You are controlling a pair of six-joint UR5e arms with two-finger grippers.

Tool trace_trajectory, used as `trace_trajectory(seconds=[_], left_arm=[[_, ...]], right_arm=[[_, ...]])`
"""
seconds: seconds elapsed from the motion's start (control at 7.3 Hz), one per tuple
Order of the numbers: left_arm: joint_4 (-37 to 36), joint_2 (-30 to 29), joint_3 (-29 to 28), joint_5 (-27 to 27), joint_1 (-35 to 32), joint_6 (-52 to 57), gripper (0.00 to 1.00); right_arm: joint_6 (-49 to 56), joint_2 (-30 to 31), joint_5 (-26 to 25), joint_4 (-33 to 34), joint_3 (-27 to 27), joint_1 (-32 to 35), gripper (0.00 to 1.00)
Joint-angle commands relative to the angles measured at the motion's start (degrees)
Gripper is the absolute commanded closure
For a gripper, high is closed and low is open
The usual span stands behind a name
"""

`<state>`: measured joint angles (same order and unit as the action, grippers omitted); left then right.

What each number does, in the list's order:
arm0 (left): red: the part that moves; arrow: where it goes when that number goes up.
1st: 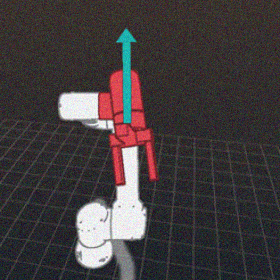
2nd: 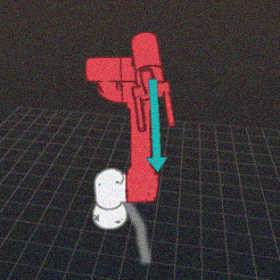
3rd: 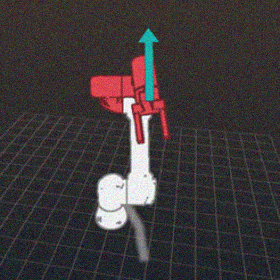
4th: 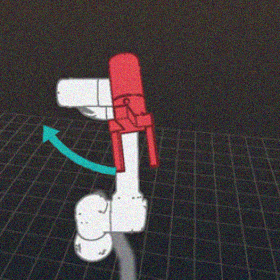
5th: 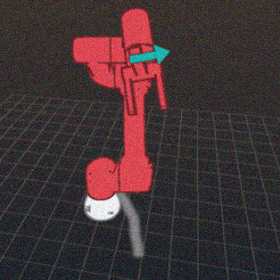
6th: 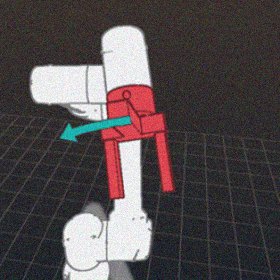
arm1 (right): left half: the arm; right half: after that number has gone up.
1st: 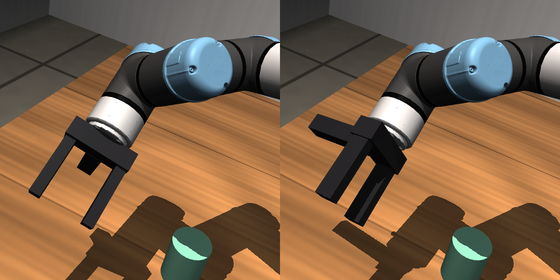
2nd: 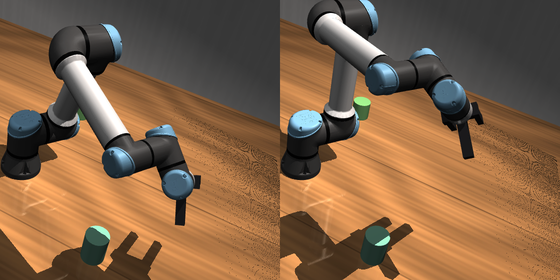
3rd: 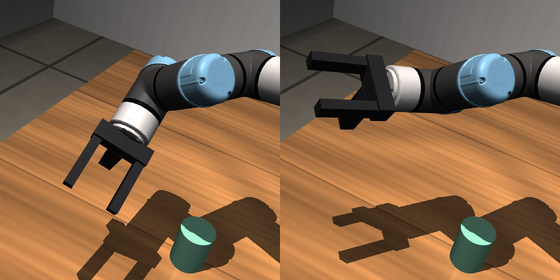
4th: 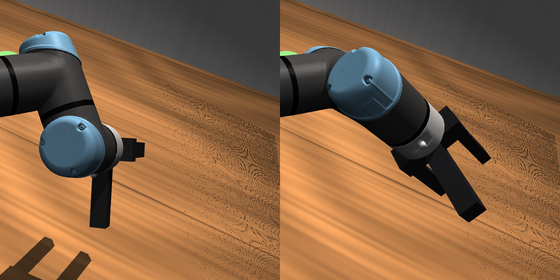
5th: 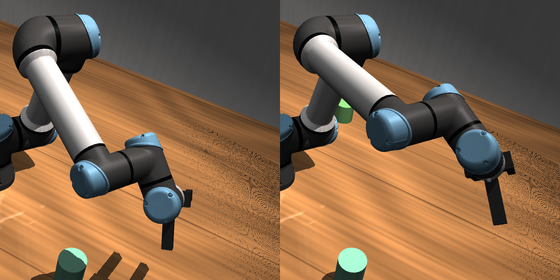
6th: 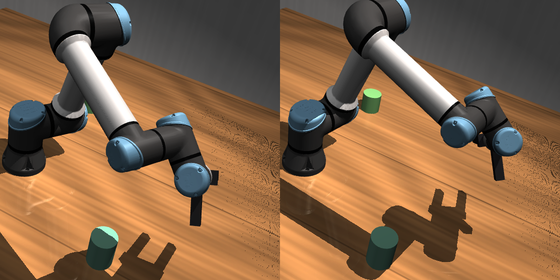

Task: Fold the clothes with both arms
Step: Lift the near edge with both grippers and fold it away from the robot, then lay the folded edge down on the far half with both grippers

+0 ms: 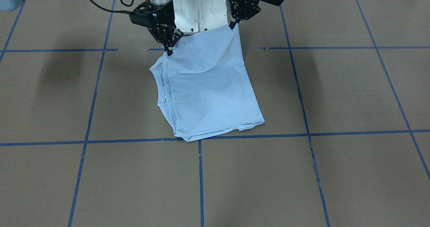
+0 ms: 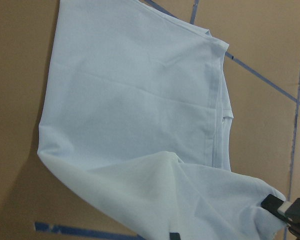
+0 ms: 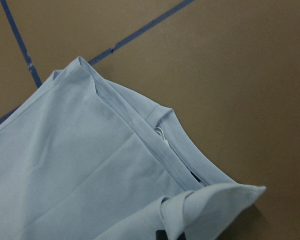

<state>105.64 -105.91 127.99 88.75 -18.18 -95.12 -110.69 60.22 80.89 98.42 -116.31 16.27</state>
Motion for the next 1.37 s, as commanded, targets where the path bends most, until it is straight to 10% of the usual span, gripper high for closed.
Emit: trace_trajectory(seconds=[0.0, 0.27, 1.23], left_arm=[[0.7, -3.6, -9.82, 1.77, -6.41, 6.24, 1.0], [0.8, -5.26, -14.67, 1.77, -10.54, 10.64, 1.0], [9.68, -8.87, -31.04, 1.68, -12.32, 14.17, 1.0]], right_arm=[[3.01, -4.73, 2.59, -10.74, 15.15, 6.3, 1.0], [3.9, -9.4, 3.22, -15.61, 25.48, 8.86, 1.0], [4.34, -12.76, 3.48, -20.61, 34.99, 10.54, 1.0]])
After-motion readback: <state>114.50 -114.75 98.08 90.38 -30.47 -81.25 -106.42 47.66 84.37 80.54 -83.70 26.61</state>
